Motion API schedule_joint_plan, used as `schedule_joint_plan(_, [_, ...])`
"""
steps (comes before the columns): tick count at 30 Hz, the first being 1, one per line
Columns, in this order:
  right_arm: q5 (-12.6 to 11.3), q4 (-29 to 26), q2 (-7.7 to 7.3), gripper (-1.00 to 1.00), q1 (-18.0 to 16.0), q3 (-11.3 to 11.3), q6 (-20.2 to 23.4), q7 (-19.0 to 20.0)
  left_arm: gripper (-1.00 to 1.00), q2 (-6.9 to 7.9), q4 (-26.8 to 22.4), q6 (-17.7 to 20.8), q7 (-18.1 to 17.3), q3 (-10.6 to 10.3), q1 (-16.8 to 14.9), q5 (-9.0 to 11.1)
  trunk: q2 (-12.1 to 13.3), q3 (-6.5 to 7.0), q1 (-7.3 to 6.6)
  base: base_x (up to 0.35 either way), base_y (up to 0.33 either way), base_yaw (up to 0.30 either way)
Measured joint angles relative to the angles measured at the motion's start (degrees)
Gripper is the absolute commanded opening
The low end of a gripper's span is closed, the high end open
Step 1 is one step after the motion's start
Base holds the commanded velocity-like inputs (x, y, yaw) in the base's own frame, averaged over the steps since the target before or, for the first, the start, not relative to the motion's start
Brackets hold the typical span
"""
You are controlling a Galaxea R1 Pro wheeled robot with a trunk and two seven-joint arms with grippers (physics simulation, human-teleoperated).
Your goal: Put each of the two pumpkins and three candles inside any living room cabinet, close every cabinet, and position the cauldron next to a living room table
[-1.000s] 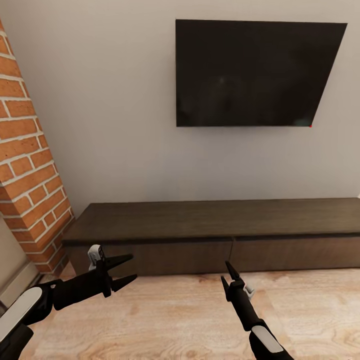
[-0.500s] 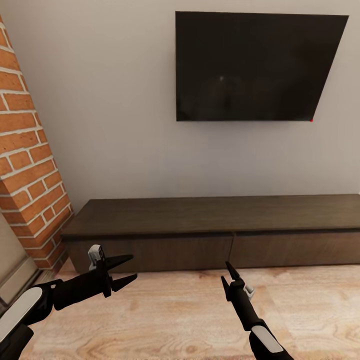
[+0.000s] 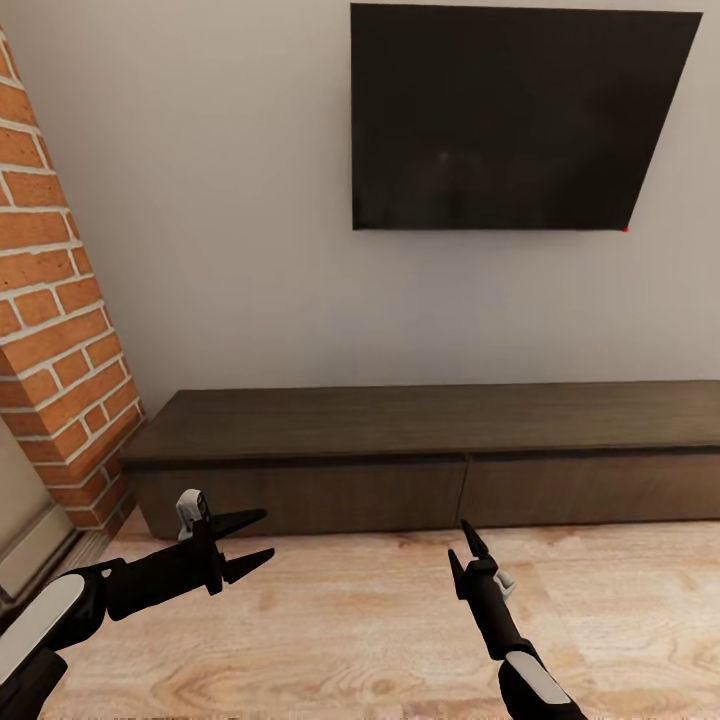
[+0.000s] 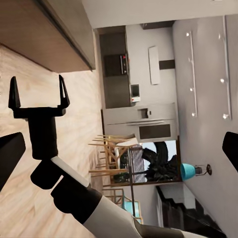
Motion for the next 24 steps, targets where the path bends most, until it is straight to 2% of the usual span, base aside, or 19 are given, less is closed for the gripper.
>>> schedule_joint_plan(22, [-0.2,0.0,0.06,1.0,0.0,0.0,0.0,0.0,1.0,-0.03,0.0,0.0,0.0,0.0,0.0,0.0,-0.3,-4.88,0.57,0.0,0.0,0.0])
schedule_joint_plan(24, [-0.2,0.0,0.08,1.0,0.0,0.0,0.0,0.0,1.0,-0.01,0.0,0.0,-0.1,0.0,0.0,0.0,-0.3,-4.89,0.56,0.0,0.0,0.0])
